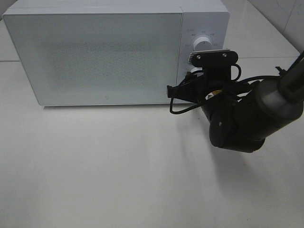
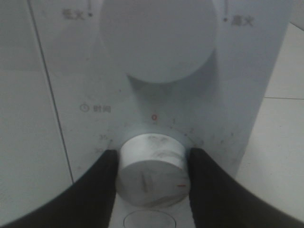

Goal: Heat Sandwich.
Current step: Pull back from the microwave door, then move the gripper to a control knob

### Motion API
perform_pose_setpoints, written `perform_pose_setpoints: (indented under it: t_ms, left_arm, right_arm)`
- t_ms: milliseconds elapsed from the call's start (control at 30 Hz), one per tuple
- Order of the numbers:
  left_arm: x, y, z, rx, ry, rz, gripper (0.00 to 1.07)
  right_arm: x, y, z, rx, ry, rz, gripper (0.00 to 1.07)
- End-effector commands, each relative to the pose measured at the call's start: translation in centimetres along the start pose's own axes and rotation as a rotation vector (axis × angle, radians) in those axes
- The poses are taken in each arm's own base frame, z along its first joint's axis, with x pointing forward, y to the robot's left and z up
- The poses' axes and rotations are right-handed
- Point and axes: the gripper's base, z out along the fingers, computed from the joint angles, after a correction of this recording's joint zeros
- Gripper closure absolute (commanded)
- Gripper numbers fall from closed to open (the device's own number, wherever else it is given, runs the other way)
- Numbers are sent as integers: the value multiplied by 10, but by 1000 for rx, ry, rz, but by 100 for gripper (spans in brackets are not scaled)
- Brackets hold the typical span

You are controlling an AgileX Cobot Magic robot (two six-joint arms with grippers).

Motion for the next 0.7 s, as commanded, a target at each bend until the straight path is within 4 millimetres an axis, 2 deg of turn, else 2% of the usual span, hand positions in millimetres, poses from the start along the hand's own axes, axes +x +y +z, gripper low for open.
perform_pose_setpoints:
  t_ms: [33, 67, 100, 167, 533, 700]
  left_arm:
    - [0, 0, -2, 6, -30, 0, 9]
    - [0, 0, -2, 6, -30, 0, 9]
    - [0, 0, -2, 6, -30, 0, 9]
    - [0, 0, -2, 6, -30, 0, 9]
    - [0, 0, -2, 6, -30, 0, 9]
    - [0, 0, -2, 6, -30, 0, 9]
  right_arm:
    - [-3, -1, 1, 7, -22, 12, 86]
    - [-3, -1, 1, 7, -22, 12, 86]
    - [-3, -1, 1, 7, -22, 12, 93]
    - [-3, -1, 1, 7, -22, 12, 97]
    - [-4, -1, 1, 6, -24, 37, 94]
    - [-4, 0, 1, -2, -26, 143, 94]
